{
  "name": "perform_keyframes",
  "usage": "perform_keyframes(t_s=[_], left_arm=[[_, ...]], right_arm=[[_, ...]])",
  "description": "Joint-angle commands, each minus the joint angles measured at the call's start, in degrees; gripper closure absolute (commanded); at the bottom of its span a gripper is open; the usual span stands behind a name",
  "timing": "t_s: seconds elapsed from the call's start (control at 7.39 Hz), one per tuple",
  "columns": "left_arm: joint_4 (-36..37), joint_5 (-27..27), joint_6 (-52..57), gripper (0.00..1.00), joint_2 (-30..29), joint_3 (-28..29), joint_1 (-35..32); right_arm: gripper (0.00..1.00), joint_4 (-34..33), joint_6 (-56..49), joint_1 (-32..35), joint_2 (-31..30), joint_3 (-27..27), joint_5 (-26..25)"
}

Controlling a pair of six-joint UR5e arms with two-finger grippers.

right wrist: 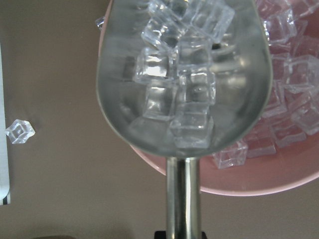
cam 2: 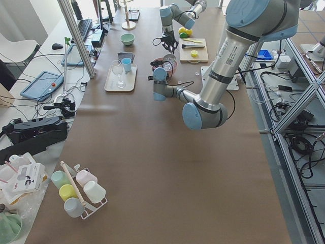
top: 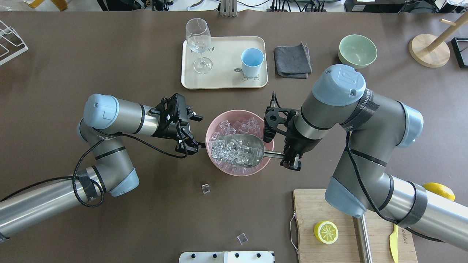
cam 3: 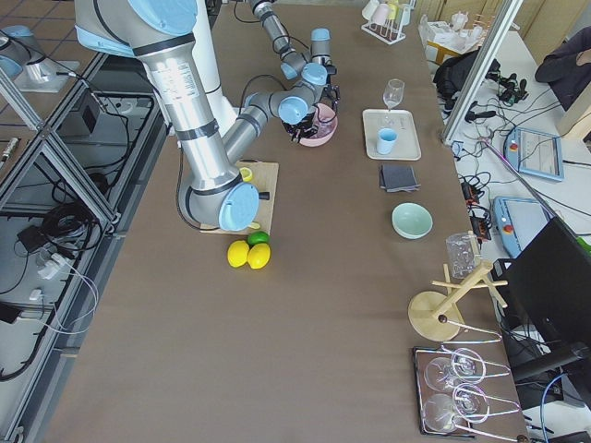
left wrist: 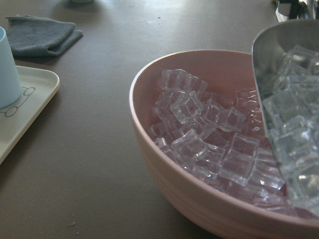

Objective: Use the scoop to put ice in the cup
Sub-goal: 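Drag the scoop through the ice and lift it full with the right gripper, then carry the full scoop to the light-blue cup while the left arm withdraws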

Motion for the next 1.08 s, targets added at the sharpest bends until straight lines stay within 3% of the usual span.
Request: perform_keyframes(t_s=[0.0,0.95], left_arm=[[0.08,-0.08,-0.04,0.01,0.00,0.00,0.00],[-0.44,-7.45,0.04,0.01,3.86,-2.02,-3.33]], right_arm=[[1.00,-0.10,0.01,1.78,0.04,0.07,1.54],[1.00,-19.15,0.36,5.82,3.89,7.10,0.31]])
